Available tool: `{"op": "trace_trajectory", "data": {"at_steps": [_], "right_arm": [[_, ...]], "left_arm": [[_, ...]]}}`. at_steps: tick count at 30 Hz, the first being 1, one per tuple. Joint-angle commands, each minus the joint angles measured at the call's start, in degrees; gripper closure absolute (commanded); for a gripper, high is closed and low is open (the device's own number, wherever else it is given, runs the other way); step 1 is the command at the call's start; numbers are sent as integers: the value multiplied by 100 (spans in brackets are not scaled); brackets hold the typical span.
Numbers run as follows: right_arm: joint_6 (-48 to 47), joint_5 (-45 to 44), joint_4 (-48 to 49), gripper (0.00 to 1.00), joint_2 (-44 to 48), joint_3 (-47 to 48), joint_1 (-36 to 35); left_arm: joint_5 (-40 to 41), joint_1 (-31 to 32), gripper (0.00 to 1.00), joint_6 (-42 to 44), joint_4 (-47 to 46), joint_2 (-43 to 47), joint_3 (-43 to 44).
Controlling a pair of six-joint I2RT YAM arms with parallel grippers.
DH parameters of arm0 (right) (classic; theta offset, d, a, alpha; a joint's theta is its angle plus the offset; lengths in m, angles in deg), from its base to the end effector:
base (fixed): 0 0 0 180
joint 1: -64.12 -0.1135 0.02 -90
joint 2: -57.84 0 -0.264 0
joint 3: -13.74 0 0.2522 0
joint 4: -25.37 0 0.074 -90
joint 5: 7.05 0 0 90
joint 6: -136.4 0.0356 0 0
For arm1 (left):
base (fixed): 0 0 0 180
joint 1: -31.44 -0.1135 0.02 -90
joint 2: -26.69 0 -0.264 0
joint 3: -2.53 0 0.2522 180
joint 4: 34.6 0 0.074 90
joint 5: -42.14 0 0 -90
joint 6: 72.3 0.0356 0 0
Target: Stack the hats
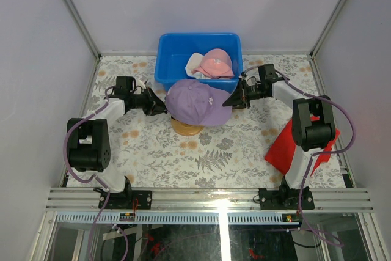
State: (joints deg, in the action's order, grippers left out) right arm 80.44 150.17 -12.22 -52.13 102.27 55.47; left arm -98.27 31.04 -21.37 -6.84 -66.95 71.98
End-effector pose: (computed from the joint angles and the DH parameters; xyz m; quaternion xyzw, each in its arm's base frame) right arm 0.3807 0.0911 0.1942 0.0322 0.8155 0.5778 0.0129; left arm 0.3266 -0.0252 0.1975 -0.1582 0.8520 -0.4775 0.1450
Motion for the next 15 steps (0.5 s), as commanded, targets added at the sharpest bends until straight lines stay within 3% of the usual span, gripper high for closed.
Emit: {"op": "trace_trajectory", "data": {"at_steps": [1,10,15], "right_arm": [[424,-769,456,85,52,-267,236],[-194,-1145,-252,66,42,-141,287],[-545,-1575,-801,61,219,174,365]], "left_arm": [[337,-39,95,308,359,-147,-57],[364,-39,96,330,424,-197,-18],[437,-34,97,354,419,-255,-68]]}}
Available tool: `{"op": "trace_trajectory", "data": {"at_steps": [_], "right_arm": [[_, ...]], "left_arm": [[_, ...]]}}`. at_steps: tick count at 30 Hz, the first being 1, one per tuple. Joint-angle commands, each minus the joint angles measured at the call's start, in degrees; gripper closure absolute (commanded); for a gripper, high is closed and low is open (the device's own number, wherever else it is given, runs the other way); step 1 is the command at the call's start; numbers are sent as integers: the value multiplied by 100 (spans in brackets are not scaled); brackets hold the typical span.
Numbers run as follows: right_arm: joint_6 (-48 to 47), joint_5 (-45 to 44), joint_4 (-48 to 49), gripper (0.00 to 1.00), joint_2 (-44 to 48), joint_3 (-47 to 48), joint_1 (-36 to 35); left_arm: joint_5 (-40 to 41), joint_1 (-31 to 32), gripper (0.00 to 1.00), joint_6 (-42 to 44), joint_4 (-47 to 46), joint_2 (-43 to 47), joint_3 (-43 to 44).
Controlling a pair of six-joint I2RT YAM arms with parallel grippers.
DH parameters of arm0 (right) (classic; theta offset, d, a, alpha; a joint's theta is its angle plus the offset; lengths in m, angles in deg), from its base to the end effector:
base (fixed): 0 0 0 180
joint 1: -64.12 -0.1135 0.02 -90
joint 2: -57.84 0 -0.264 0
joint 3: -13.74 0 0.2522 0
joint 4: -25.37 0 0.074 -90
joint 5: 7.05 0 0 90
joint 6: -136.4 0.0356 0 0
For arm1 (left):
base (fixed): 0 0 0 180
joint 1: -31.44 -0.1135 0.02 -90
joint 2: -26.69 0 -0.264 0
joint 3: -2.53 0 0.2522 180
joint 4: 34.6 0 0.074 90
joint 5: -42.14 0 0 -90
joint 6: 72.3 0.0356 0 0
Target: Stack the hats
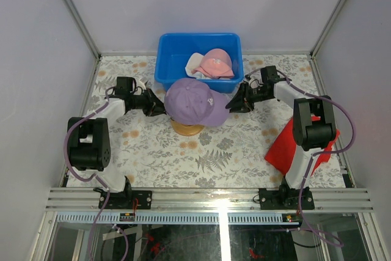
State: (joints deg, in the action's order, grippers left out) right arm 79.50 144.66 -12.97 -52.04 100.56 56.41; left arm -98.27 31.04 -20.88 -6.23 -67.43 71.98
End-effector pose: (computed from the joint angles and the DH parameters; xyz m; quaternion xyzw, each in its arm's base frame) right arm 0.3776 0.0828 0.1832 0.0592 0.8394 0.5397 0.0255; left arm 0.3265 -0.0252 0.1943 -0.1591 0.8540 -0.4755 0.1389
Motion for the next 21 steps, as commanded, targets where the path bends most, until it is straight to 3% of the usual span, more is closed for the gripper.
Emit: {"op": "trace_trajectory", "data": {"at_steps": [1,10,15,21], "right_arm": [[-549,-1139,-891,60,244,461,277],[-690,-1390,-1302,57,418,982,296],[-647,-1366,-1312,57,442,1119,296],[-656,-1342,-1313,57,429,1123,296]], "left_arm": [[442,-26,97,315,347,-230,-93],[433,-38,95,212,246,-212,-182],[402,-73,75,-32,97,18,-153],[39,-305,66,-578,-444,358,-242]]}}
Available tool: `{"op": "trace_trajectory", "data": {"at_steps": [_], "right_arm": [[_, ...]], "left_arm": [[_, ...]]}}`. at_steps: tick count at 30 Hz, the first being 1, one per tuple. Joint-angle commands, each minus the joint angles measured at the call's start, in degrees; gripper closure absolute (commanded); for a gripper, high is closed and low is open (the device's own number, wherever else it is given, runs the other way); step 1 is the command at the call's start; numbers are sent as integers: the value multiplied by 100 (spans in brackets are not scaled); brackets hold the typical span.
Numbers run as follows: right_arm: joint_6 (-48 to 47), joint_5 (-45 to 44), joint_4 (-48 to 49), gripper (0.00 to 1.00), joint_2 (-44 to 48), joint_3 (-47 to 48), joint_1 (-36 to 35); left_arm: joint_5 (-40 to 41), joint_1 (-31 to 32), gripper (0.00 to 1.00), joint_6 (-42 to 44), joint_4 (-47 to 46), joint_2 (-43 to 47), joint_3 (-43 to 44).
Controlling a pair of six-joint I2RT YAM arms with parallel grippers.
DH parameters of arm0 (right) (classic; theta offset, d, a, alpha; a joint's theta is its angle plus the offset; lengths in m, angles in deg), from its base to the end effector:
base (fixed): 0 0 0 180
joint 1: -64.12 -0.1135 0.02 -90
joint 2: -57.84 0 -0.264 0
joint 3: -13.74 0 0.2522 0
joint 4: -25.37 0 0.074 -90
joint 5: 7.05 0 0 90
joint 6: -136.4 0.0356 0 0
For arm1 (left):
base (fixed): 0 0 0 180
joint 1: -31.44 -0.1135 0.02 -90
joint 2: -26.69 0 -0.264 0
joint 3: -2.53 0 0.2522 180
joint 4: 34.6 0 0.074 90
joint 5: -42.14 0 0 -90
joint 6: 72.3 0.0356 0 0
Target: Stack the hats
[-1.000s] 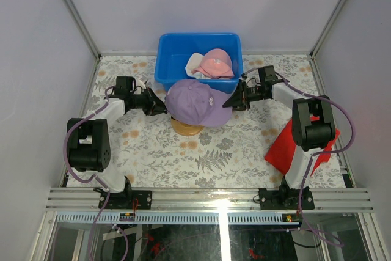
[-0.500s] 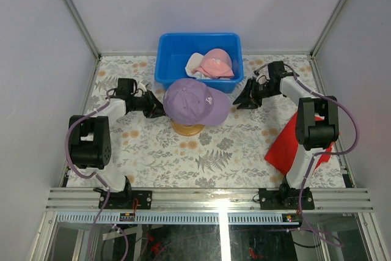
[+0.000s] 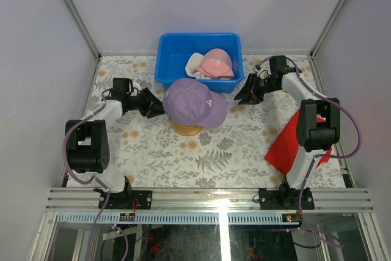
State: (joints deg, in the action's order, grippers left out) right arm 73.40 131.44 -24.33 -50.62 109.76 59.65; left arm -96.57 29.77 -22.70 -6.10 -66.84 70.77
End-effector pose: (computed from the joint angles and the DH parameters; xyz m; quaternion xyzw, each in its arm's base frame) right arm 0.3922 0.0574 0.2233 0.0759 0.8872 0.4432 0.1032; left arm 0.3225 -0.0174 0.1906 -0.1912 0.8542 -0.4637 0.1371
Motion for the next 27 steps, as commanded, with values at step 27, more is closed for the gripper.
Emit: {"op": "trace_trajectory", "data": {"at_steps": [27], "right_arm": [[-132,-552,-677,45,-509,2899,-490]], "left_arm": [[-959,-474,46,-2294,-2365,911,-750]]}}
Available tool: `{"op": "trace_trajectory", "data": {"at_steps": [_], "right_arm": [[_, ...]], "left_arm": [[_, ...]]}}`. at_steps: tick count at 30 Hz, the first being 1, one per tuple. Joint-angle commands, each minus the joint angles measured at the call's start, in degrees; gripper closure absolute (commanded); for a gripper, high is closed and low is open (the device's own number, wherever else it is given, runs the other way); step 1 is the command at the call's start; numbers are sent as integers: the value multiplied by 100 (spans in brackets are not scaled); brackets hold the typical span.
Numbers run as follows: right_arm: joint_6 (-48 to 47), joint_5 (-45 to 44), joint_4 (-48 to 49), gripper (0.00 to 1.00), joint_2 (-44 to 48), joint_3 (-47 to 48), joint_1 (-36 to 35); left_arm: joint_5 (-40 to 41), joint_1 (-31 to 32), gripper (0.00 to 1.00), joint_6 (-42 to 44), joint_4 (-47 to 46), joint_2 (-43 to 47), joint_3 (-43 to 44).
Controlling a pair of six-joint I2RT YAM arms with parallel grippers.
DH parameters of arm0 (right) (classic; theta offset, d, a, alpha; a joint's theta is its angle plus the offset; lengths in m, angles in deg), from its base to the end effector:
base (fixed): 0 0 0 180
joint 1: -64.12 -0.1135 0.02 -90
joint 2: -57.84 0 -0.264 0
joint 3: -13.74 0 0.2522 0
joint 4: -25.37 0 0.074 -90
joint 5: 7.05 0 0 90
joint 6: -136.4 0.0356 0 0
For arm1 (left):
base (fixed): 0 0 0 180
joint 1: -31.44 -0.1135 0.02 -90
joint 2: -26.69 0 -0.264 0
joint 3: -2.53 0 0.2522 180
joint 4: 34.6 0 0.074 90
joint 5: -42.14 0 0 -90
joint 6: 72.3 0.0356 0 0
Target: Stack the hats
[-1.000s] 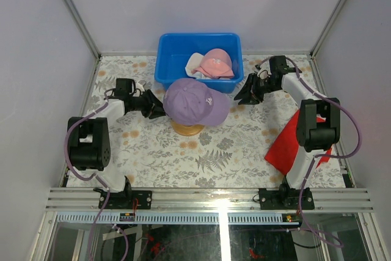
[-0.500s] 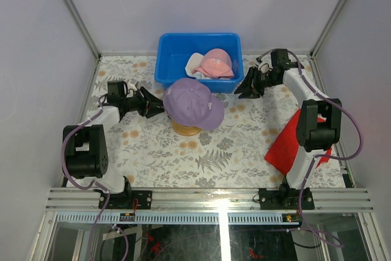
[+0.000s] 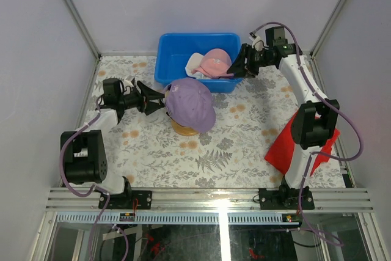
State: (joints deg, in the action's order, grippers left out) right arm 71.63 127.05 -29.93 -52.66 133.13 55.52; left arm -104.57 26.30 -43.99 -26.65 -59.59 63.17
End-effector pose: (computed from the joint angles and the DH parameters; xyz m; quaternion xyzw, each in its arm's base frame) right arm 0.4217 0.0888 0.3276 -0.0135 0.8717 0.4336 0.2278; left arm 0.3096 -0.0020 0.2161 -0.2397 0.7710 -0.5656 0.1680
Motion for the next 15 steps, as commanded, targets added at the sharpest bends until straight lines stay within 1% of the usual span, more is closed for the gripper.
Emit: {"op": "trace_trajectory", "data": {"at_steps": [1,7,15], "right_arm": [[66,-112,-119,45,-394,702,-88],[131,-58,-283,44,-766,1384,-183],[12,-287,-442,42,-1035,1730,-234]], "left_arm": [[-167,-141,46,-172,-309,192,2],[-258,-216,44,-568,-824,240,-165],[-375,-267,41,-930,-1251,250,-212]]}}
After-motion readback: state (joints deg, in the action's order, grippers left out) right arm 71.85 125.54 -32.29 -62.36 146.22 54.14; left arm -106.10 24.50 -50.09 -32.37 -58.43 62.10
